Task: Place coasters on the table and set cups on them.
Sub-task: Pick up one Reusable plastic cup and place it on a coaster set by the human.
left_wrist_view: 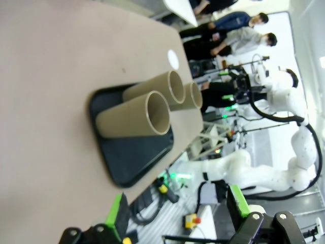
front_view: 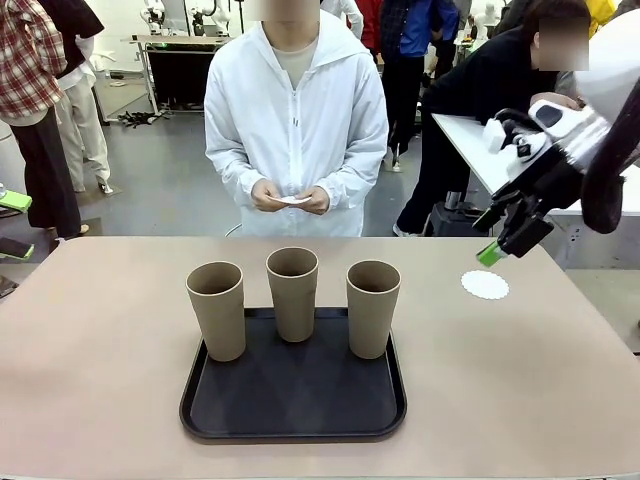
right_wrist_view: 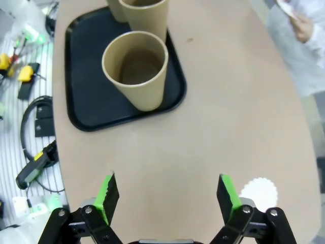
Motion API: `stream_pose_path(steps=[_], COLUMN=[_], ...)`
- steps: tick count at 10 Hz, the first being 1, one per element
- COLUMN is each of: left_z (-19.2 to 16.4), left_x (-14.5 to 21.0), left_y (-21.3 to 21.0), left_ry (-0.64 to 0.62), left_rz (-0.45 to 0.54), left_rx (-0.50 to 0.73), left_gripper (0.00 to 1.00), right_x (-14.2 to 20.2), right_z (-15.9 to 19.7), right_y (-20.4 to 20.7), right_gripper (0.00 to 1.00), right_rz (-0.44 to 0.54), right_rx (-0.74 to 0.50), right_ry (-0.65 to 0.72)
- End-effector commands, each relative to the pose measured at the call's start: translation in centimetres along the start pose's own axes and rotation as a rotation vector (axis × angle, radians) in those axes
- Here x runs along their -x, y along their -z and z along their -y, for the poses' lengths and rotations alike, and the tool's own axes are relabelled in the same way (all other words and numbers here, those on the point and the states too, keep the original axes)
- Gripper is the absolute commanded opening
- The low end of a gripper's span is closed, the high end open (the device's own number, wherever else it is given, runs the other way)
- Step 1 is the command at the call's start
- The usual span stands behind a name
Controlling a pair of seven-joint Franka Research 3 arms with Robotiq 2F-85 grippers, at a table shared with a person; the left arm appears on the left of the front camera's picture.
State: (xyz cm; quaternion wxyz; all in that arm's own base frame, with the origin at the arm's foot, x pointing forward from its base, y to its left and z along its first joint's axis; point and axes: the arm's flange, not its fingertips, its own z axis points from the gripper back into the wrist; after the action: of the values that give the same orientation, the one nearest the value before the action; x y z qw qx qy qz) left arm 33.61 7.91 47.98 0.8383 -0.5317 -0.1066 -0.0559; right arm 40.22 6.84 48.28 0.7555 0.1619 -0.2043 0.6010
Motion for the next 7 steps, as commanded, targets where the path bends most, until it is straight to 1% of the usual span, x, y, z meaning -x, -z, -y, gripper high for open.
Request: stream_pose_path(steps=[1,3,4,5,6,7], left_z=[0.1,0.1,0.1,0.1,0.1,0.1], left_x=[0.0,0.0,0.0,0.0,0.0,0.0], left_y=[0.1,0.1,0.1,0.1,0.1,0.1], left_ry=[0.005,0.005,0.005,0.005,0.005,0.005], left_rz=[0.005,0.005,0.005,0.005,0.005,0.005], left_rx=[0.008,0.008,0.008,0.008,0.008,0.008], left_gripper=[1.00,1.00,1.00,1.00,1.00,1.00], right_x=[0.2,0.2,0.1,1.9,3.6,5.3], right_z=[0.0,0.0,0.0,-0.5,0.0,1.1], right_y=[-1.2,-1.2,-0.4,-0.6,0.2,1.4], right_gripper=[1.00,1.00,1.00,1.00,1.00,1.00], right_rz=[0.016,0.016,0.007,0.124,0.272,0.386], right_rx=[0.029,0.029,0.007,-0.003,-0.016,-0.049], right_ry=[0.011,0.011,0.002,-0.142,-0.199,-0.270])
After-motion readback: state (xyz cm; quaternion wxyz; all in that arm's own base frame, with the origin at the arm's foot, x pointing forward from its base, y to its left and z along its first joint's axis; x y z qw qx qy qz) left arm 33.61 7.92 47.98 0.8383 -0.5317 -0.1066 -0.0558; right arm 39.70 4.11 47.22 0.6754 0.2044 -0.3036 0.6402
